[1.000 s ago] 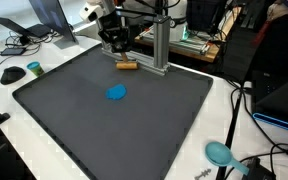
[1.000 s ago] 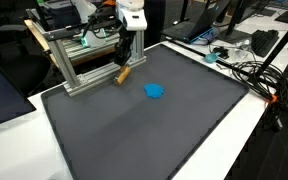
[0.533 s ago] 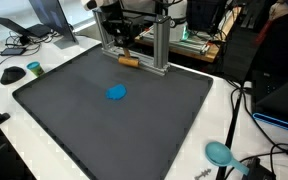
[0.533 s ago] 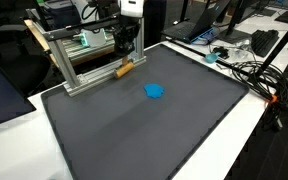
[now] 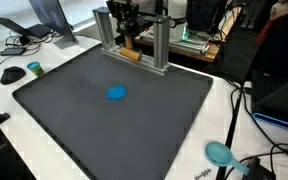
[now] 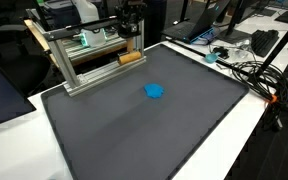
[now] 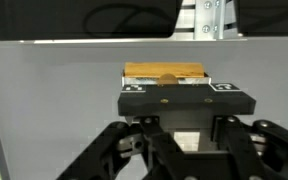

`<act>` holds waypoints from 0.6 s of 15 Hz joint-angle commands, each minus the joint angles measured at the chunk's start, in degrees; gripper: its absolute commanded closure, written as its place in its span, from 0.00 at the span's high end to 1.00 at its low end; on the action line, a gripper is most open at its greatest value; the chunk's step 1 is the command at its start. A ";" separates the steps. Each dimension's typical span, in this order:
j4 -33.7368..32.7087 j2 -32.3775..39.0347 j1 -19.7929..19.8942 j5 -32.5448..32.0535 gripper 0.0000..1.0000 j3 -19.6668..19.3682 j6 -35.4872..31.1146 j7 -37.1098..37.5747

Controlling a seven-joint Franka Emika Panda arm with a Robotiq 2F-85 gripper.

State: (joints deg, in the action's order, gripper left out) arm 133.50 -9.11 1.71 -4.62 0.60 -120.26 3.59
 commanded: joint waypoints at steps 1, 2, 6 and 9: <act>1.96 -5.75 -1.03 -0.81 0.22 1.52 2.74 5.47; 2.40 -6.87 -1.21 -0.81 0.22 1.93 3.12 6.11; 5.25 -11.60 -1.64 -0.64 0.22 3.17 5.52 7.57; 7.54 -15.29 -1.48 -1.15 0.22 3.76 5.66 8.01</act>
State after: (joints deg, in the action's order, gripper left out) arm 137.82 -18.68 0.49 -4.74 3.95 -115.65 10.01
